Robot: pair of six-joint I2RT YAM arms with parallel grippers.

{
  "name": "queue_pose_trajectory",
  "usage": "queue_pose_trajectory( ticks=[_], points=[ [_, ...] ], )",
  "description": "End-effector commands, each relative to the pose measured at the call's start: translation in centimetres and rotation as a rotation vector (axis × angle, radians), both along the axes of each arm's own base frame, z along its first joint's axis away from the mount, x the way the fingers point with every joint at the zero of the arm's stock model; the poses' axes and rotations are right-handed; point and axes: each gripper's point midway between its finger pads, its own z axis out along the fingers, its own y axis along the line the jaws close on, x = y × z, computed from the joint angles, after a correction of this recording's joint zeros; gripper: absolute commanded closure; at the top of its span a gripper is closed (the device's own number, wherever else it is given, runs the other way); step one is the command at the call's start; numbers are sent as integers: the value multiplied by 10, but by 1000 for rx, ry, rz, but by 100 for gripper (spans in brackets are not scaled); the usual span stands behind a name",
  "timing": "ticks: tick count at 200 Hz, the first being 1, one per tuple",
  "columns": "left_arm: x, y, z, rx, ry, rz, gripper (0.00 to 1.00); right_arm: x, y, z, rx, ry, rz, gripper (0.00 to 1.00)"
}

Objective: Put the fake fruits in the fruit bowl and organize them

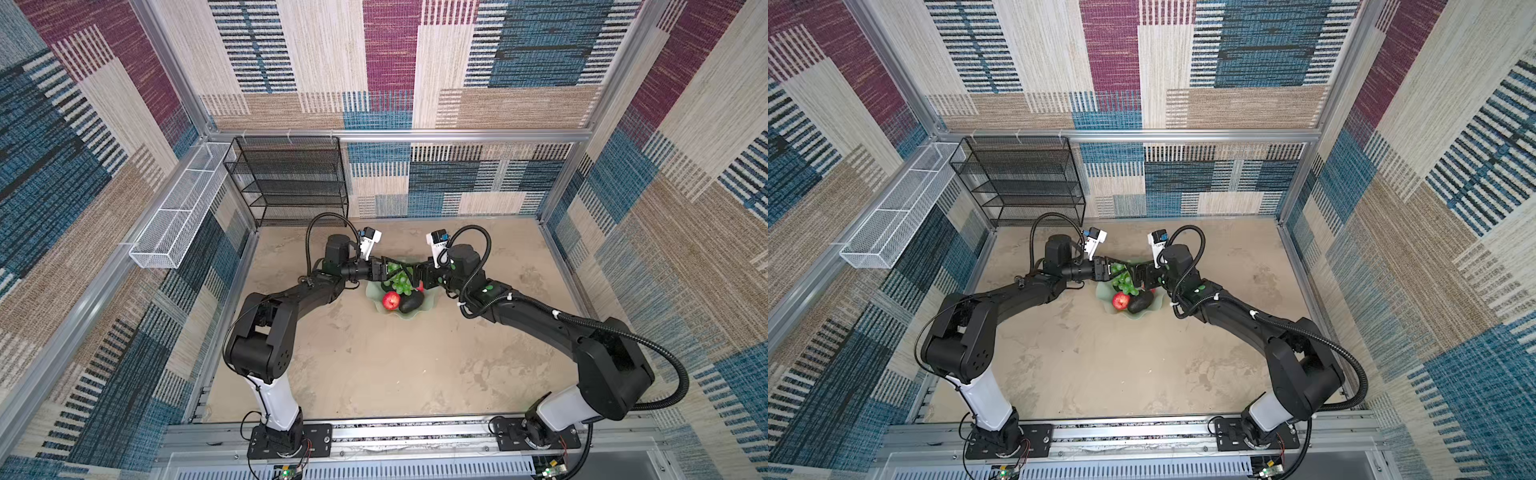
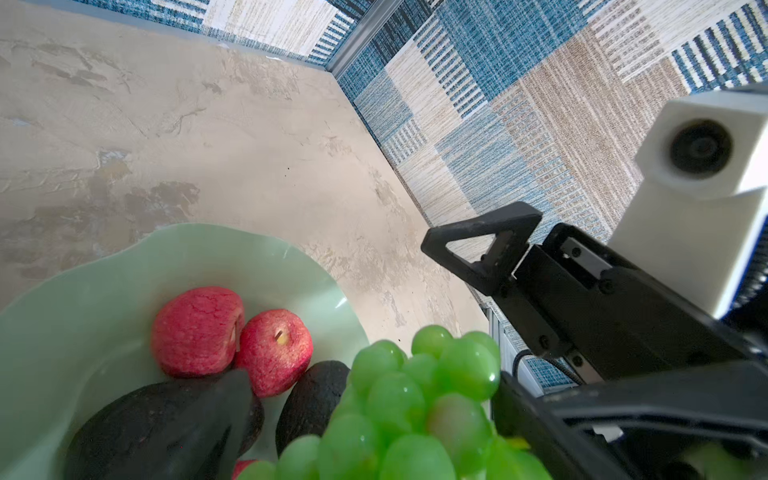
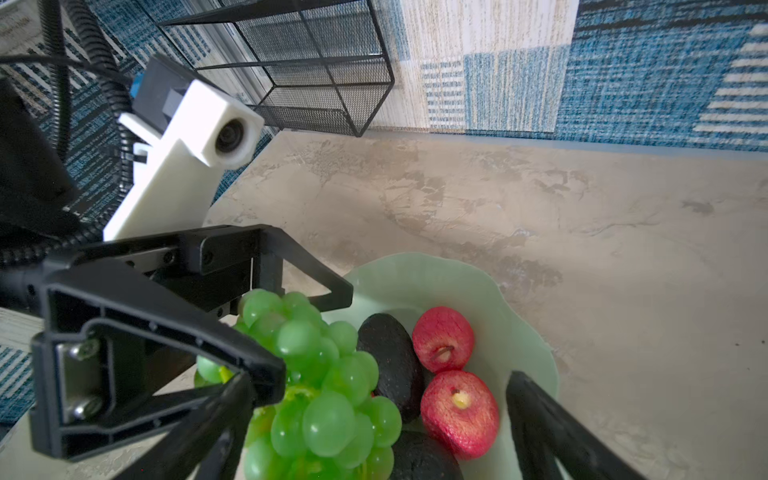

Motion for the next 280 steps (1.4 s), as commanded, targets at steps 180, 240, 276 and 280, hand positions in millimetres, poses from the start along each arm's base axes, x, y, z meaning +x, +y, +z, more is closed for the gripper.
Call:
queue_pose_trajectory(
  ticks=[180,240,276,280],
  points=[
    [1,-4,6,1,-66,-12,6,-14,51,3,60,-1,103,6],
    [15,55,46,176,-298,388,6,-26,-31,42,81,-120,-41,0],
    [-13,186,58,523,-422,982,5,-20,-137,32,-32,-175,-277,0],
    [-21,201,56,567,-425,1037,5,-20,-150,30,-44,-185,-315,0]
  ],
)
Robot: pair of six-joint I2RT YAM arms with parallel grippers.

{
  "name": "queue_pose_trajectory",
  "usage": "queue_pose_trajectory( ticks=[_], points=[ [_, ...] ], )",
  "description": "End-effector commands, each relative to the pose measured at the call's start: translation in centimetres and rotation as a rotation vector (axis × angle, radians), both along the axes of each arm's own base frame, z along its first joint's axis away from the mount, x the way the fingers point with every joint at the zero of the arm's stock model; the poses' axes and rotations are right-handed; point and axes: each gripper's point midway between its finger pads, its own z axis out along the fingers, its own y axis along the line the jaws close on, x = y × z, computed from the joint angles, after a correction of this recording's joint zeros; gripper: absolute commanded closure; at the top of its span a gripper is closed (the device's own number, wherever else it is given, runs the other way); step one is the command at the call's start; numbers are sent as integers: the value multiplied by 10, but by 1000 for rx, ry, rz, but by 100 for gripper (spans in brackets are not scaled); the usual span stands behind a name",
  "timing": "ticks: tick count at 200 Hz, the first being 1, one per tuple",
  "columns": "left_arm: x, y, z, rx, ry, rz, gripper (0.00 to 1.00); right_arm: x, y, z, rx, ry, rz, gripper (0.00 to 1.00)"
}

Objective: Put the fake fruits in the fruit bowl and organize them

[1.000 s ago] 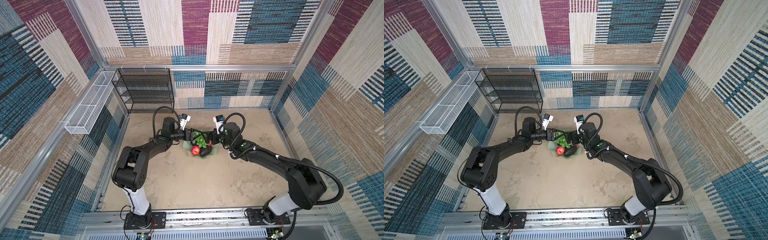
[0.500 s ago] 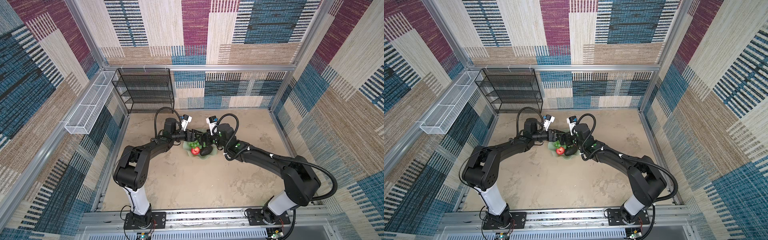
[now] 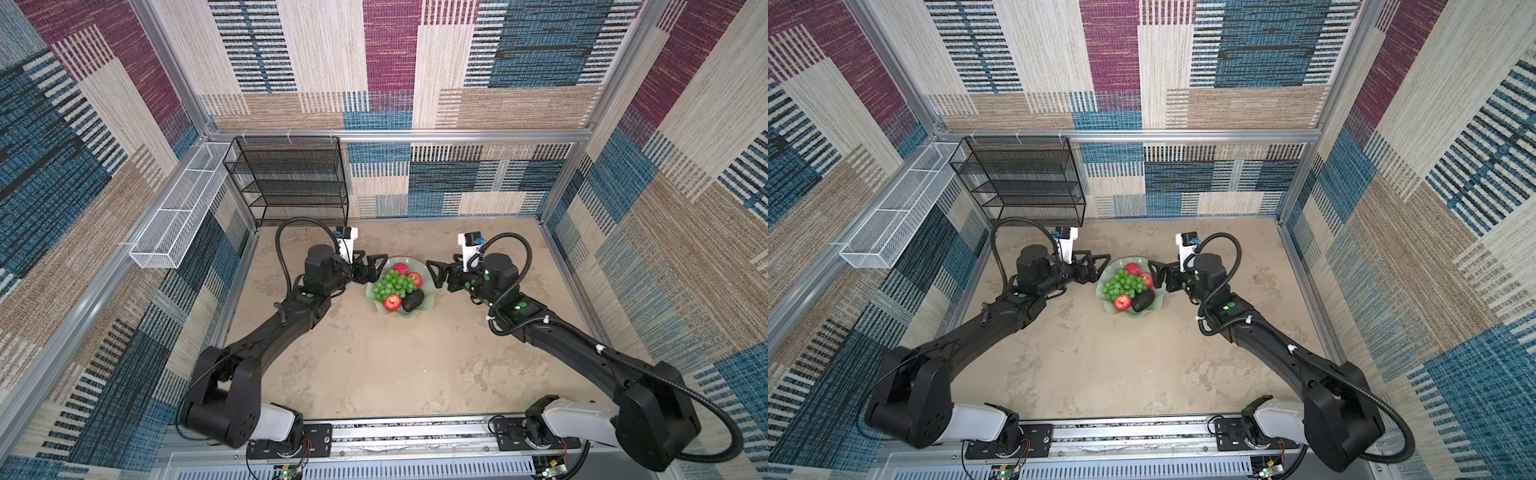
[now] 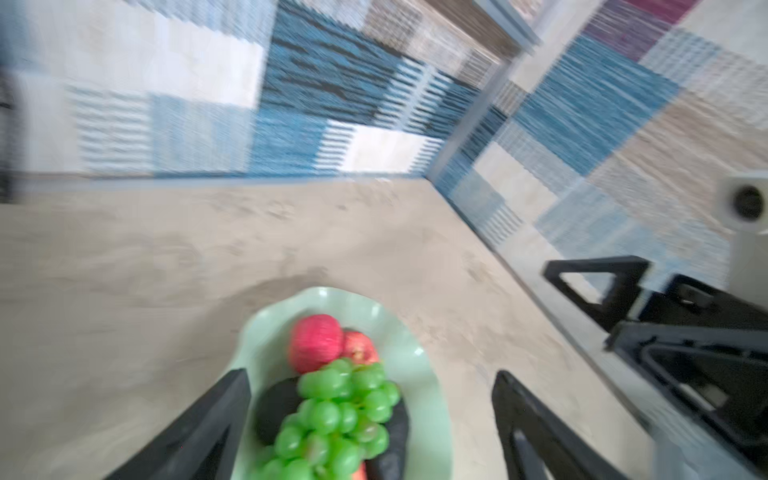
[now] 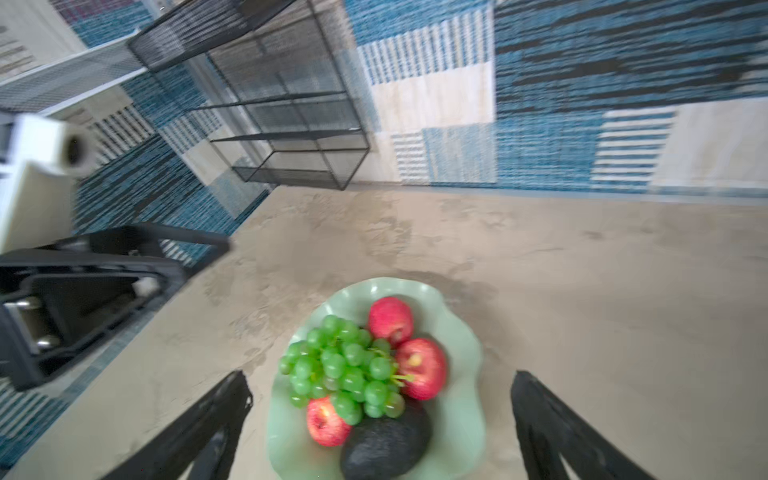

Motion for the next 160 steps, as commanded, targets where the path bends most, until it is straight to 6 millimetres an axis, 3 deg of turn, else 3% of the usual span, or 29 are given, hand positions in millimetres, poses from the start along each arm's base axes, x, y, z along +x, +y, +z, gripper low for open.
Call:
queue_pose_trajectory(
  ticks=[1,20,35,49,71,75,87,111,122,126,138,151,160],
  points=[
    [-11,108,-11,281,-49,526,5,3,-60,-11,-90,-35,-166,0],
    [-45,155,-32,400,-65,692,4,0,-119,-23,-124,-87,-385,0],
    [-66,184,-56,419,-37,766,3,-6,-149,-28,-159,-153,-521,0],
    [-78,208,-76,427,-46,847,3,-10,-166,-34,-174,-215,-586,0],
    [-79,234,-119,375,34,875,2,-11,-182,-45,-206,-258,-649,0],
    [-78,236,-126,352,53,874,2,-12,-183,-46,-216,-266,-652,0],
    [-64,231,-122,286,-5,838,1,-13,-183,-50,-223,-301,-641,0],
    [-36,231,-120,367,-18,813,1,-15,-189,-66,-243,-330,-627,0],
    [-27,230,-134,378,10,802,1,-13,-190,-76,-229,-321,-606,0],
    [-21,227,-129,384,-45,790,1,-13,-189,-78,-227,-325,-592,0],
    [-15,211,-151,416,22,679,1,-11,-183,-80,-250,-346,-551,0],
    [-5,215,-150,433,-4,706,1,-7,-180,-89,-256,-343,-523,0],
    [-2,213,-157,444,70,685,1,-5,-179,-95,-254,-352,-509,0]
  ],
)
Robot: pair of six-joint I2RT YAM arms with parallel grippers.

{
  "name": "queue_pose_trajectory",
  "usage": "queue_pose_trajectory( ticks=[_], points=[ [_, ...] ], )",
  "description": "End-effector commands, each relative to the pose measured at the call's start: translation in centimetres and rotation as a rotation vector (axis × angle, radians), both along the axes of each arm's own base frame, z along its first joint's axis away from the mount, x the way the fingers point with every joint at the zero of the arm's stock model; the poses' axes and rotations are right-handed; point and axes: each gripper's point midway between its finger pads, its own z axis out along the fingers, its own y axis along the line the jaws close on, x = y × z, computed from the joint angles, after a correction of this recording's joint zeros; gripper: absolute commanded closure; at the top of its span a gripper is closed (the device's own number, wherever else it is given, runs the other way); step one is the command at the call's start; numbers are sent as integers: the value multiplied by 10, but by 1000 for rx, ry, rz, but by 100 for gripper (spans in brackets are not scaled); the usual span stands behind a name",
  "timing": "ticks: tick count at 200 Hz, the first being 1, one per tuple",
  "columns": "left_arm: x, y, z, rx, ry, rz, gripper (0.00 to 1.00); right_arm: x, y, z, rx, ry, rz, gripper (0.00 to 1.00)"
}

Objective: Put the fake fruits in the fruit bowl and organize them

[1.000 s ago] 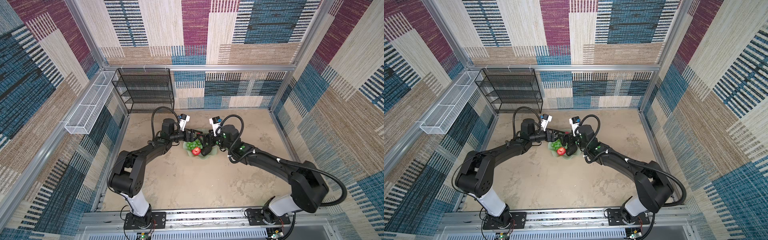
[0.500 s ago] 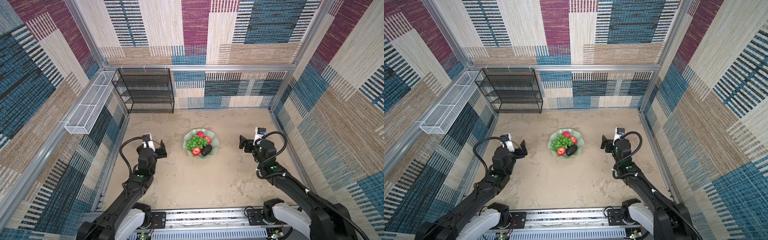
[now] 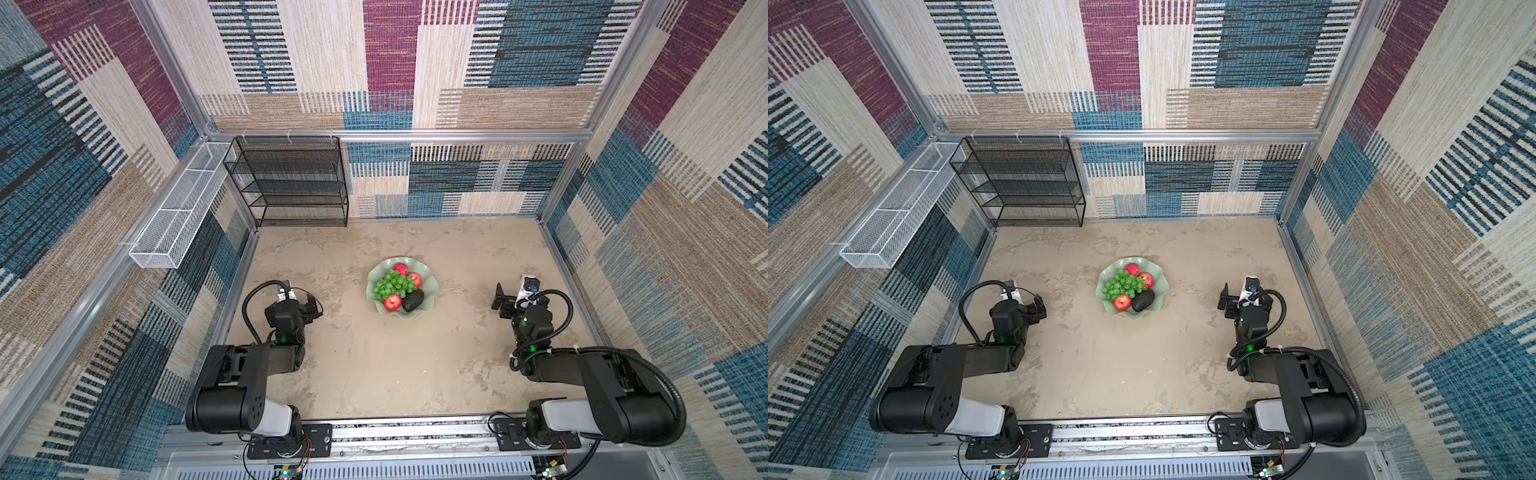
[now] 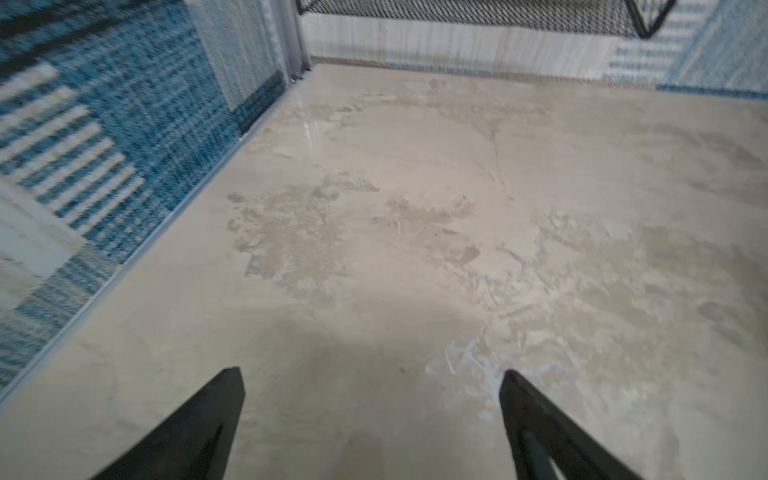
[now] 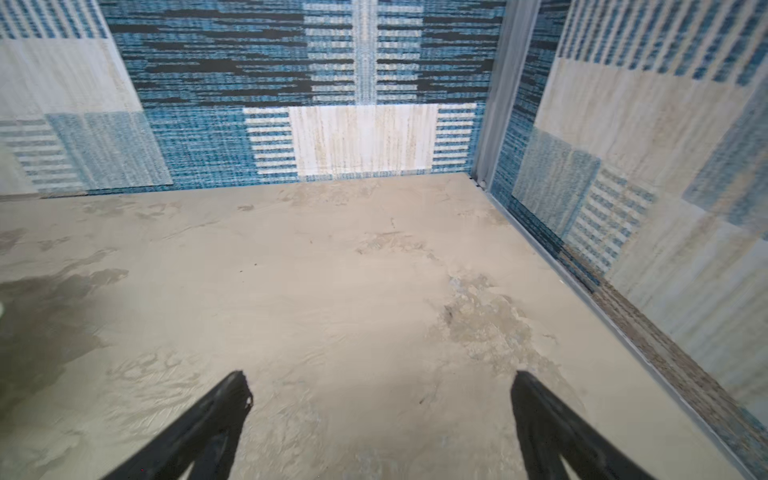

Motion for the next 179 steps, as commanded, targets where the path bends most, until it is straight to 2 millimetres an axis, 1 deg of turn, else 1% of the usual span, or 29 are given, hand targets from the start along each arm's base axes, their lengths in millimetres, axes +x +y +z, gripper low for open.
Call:
queue_pose_trajectory(
  ticks=[1,10,18,31,45,56,60,61,69,77,93,110,127,138,149,154,158,162,169,175,179],
  points=[
    [23,-7,24,20,-53,-52,1,6,10,25,-16,-151,81,0],
    [24,-5,20,17,-23,-41,1,9,5,22,-4,-149,54,0],
    [26,-4,26,29,-81,-44,1,11,5,18,4,-116,62,0],
    [19,-9,23,16,-67,-67,1,11,4,20,1,-128,59,0],
    [22,-9,26,28,-87,-70,1,12,4,20,4,-125,55,0],
    [22,-17,23,17,-69,-120,1,12,4,18,6,-118,56,0],
    [26,-17,25,11,-66,-131,1,12,4,18,5,-120,54,0],
    [26,-17,22,10,-54,-132,1,12,4,19,5,-123,54,0],
    [33,-16,19,2,-29,-138,1,12,4,18,5,-119,54,0],
    [30,-15,19,-26,-37,-149,1,12,4,19,6,-119,54,0],
    [28,-11,21,-24,-53,-124,1,14,4,18,10,-114,58,0],
    [27,-12,24,-23,-69,-131,1,14,3,17,10,-112,57,0],
    [17,-16,27,-20,-121,-157,1,12,3,19,8,-122,58,0],
    [12,-12,29,-16,-149,-126,1,8,3,21,11,-136,54,0],
    [10,-1,28,-19,-150,-60,1,3,-8,23,31,-156,-10,0],
    [11,3,27,-21,-138,-36,1,3,-10,22,37,-151,-17,0],
    [13,4,26,-24,-124,-30,1,6,-8,21,32,-140,-7,0],
    [16,3,26,-26,-114,-34,1,9,-2,19,21,-129,29,0],
    [20,0,25,-23,-94,-52,1,16,15,17,-7,-107,126,0],
    [24,-2,24,-21,-82,-66,1,14,14,17,-2,-106,133,0],
    [25,-3,22,-22,-67,-74,1,12,10,18,2,-113,109,0]
  ],
)
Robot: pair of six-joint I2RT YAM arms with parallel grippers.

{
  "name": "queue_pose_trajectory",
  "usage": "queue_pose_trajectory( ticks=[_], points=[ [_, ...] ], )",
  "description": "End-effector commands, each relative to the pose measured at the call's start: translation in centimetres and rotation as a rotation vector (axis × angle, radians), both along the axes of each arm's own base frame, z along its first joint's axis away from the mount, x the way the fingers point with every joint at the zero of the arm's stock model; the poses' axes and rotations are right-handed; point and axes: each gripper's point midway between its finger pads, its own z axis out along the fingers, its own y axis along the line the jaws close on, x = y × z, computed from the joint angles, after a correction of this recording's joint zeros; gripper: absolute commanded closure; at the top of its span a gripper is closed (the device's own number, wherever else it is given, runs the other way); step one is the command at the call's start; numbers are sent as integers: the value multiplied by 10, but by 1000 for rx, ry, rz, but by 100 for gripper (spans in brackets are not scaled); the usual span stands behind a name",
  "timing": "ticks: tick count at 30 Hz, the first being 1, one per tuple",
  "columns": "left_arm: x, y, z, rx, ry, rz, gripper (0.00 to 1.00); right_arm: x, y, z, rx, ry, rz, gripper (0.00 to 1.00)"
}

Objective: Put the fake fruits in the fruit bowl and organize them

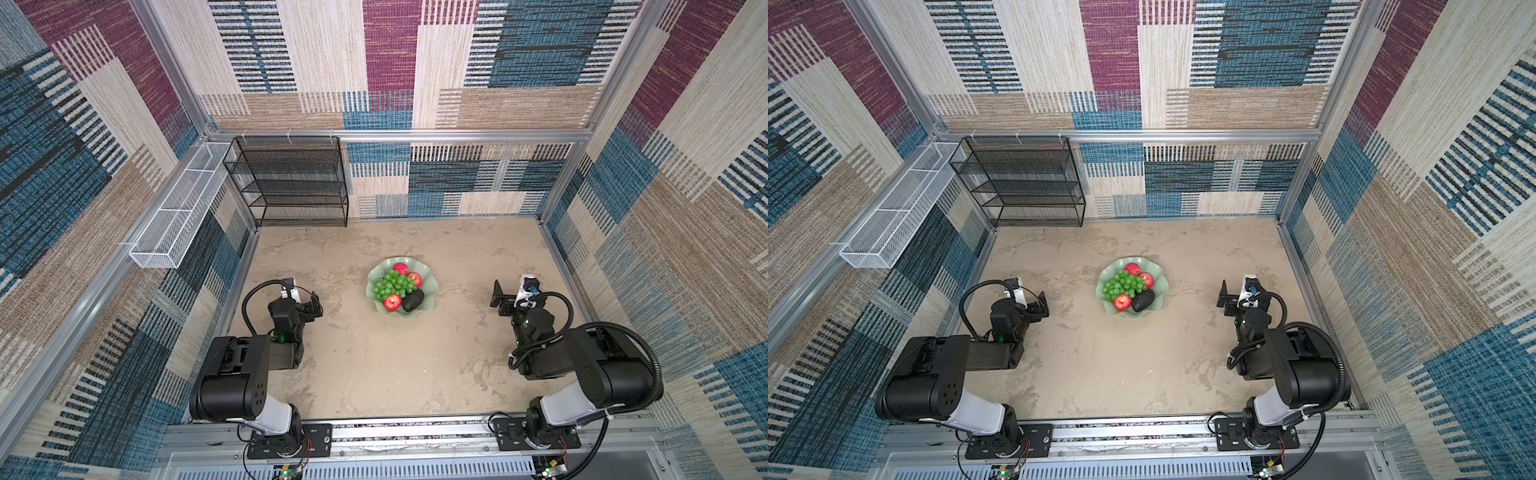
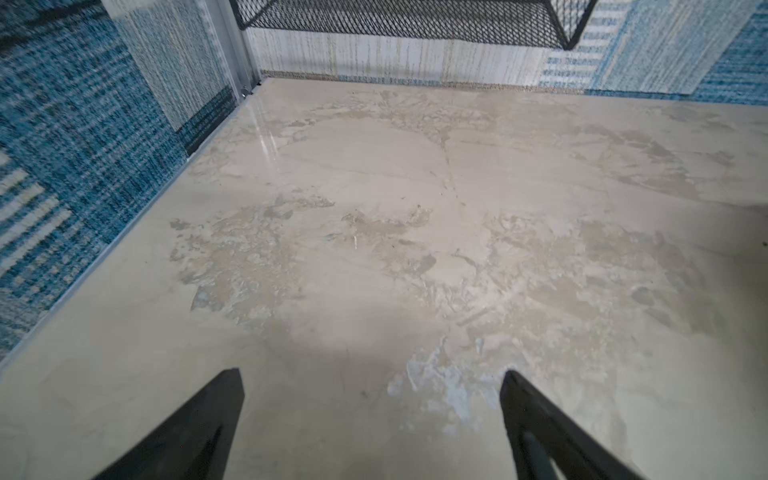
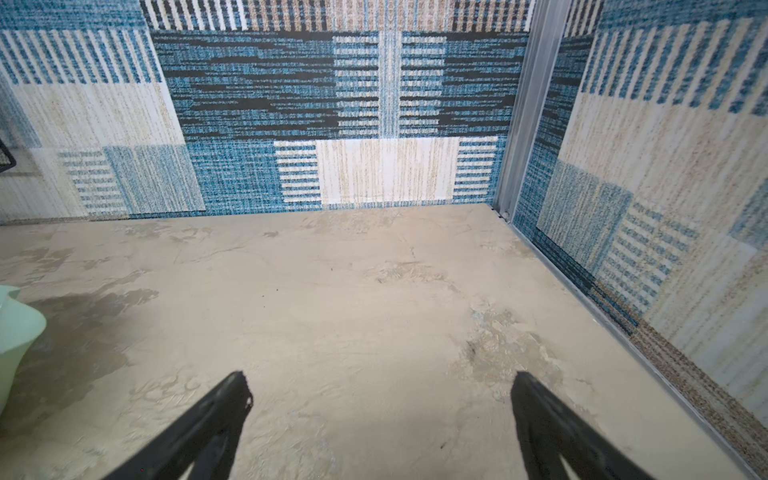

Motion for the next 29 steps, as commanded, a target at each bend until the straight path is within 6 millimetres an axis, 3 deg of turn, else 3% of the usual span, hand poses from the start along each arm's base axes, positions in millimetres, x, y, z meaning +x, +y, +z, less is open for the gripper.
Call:
queue_pose_trajectory(
  ticks=[1,3,4,6,10,13,17,20,29],
  points=[
    [13,2,10,4,-8,7,1,2,8,11,-11,-38,56,0],
    [15,-1,10,5,-2,-13,1,-5,-15,14,46,-67,-77,0],
    [15,-1,10,6,-4,-13,1,-3,-15,11,50,-50,-67,0],
    [14,-2,10,4,-2,-14,1,9,13,7,-11,-16,96,0],
    [14,-2,9,5,-2,-13,1,2,-16,9,50,-33,-70,0],
    [14,-2,10,5,-9,-16,1,6,2,8,10,-21,32,0],
    [3,-3,15,12,-81,-22,1,7,2,8,10,-22,34,0],
    [15,2,9,8,14,14,1,8,2,7,13,-14,33,0],
    [16,-3,10,16,3,-18,1,8,1,7,15,-15,35,0]
  ],
)
